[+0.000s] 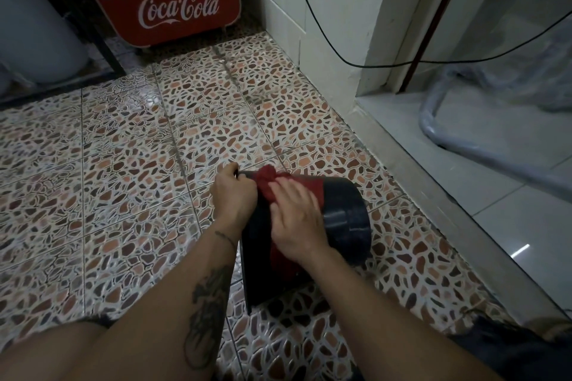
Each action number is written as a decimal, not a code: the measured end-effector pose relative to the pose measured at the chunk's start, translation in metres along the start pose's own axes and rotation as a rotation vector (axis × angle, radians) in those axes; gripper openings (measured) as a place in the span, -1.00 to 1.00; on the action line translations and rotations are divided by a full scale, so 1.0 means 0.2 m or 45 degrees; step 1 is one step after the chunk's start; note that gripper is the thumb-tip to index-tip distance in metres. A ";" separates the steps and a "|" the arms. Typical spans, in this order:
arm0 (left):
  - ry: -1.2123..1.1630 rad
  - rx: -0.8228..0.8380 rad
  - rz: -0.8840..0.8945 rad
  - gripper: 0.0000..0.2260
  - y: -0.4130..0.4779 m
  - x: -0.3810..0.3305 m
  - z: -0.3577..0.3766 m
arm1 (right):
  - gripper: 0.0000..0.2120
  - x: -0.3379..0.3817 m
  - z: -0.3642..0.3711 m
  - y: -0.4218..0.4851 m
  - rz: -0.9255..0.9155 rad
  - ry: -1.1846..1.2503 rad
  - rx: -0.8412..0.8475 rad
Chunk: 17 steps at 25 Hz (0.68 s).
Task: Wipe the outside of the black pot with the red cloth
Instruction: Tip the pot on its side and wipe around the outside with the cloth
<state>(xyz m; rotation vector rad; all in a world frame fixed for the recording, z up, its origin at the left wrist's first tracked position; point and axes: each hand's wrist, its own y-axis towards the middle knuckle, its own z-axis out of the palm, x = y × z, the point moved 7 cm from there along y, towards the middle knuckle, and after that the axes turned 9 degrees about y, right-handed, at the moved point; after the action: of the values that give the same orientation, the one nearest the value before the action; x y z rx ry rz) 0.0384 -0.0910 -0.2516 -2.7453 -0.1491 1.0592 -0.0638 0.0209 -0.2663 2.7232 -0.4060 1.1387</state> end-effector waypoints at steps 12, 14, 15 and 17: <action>0.045 -0.060 0.446 -0.54 -0.33 0.01 -0.05 | -0.50 -0.41 -0.24 0.07 0.452 -0.134 -0.004; -0.002 -0.086 0.444 -0.56 -0.31 -0.01 -0.08 | -0.50 -0.37 -0.22 0.11 0.489 -0.084 0.010; -0.004 -0.069 0.387 -0.58 -0.27 -0.02 -0.09 | -0.51 -0.32 -0.20 0.11 0.459 -0.045 0.022; -0.031 -0.002 0.219 -0.66 -0.20 -0.05 -0.11 | -0.52 -0.19 -0.16 0.07 0.313 0.054 0.057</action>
<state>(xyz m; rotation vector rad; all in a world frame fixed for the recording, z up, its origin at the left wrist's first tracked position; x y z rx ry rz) 0.0442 -0.0560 -0.2205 -2.7879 0.0848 1.1352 -0.1153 0.0221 -0.2718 2.7391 -0.7346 1.2749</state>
